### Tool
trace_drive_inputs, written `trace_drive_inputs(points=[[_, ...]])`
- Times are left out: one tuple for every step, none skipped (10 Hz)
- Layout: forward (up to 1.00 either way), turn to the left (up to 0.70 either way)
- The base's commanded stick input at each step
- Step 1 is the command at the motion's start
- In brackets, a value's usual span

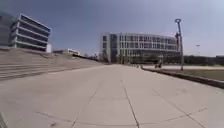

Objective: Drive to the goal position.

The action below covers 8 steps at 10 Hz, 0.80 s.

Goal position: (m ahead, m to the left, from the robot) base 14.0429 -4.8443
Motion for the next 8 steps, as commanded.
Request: trace_drive_inputs(points=[[0.7,0.0],[0.7,0.0],[0.7,0.0],[0.7,0.0],[0.7,0.0],[0.7,0.0],[0.7,0.0],[0.7,0.0]])
